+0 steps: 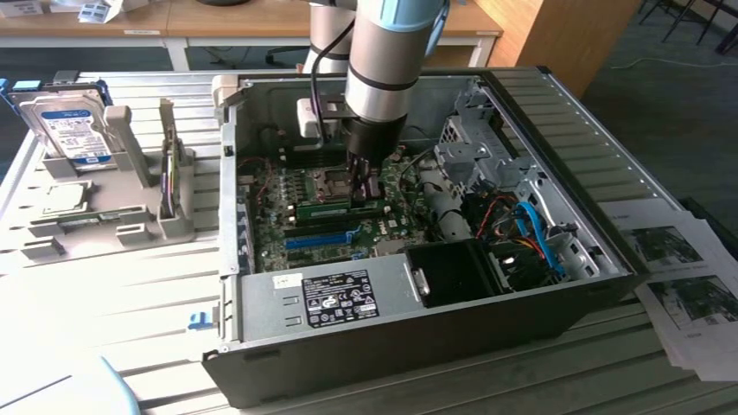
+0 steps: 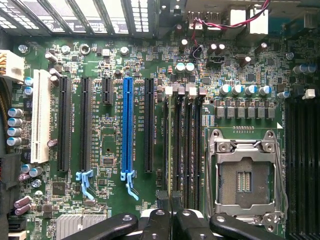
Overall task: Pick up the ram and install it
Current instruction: 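Insert the ram into the slot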
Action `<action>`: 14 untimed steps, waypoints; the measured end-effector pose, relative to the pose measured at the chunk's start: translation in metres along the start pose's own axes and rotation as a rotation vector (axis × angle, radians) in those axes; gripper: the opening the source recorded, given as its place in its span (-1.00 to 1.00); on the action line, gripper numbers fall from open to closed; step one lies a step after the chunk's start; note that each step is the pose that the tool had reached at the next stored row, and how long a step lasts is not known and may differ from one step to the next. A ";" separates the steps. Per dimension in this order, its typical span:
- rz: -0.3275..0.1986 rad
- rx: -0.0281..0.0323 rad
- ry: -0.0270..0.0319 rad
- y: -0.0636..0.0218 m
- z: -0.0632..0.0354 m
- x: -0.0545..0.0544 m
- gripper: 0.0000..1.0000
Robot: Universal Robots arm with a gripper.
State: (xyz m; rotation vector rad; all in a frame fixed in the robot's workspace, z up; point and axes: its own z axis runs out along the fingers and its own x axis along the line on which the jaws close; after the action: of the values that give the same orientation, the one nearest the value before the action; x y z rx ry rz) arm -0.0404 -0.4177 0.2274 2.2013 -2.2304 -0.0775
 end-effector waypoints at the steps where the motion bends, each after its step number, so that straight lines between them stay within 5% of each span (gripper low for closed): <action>1: 0.000 0.0000 0.0000 0.0000 0.0000 0.000 -0.78; 8: 0.000 0.0000 0.0000 0.0000 0.0000 0.000 -0.51; 14: 0.000 0.0000 -0.0001 0.0000 0.0000 0.000 -0.51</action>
State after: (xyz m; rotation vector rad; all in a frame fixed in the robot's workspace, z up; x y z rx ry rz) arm -0.0404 -0.4177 0.2273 2.2014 -2.2304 -0.0776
